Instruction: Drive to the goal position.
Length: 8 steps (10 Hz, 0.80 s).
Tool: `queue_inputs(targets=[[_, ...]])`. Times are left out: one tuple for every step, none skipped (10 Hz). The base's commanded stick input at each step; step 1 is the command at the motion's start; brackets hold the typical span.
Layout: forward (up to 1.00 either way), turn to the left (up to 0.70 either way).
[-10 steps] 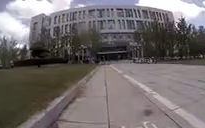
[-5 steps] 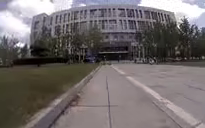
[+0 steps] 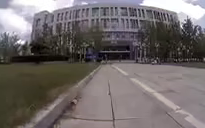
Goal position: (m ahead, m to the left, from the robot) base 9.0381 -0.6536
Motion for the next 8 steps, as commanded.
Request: queue_inputs(targets=[[0.70,0.00],[0.70,0.00],[0.70,0.00],[0.70,0.00],[0.70,0.00],[0.70,0.00],[0.70,0.00],[0.70,0.00]])
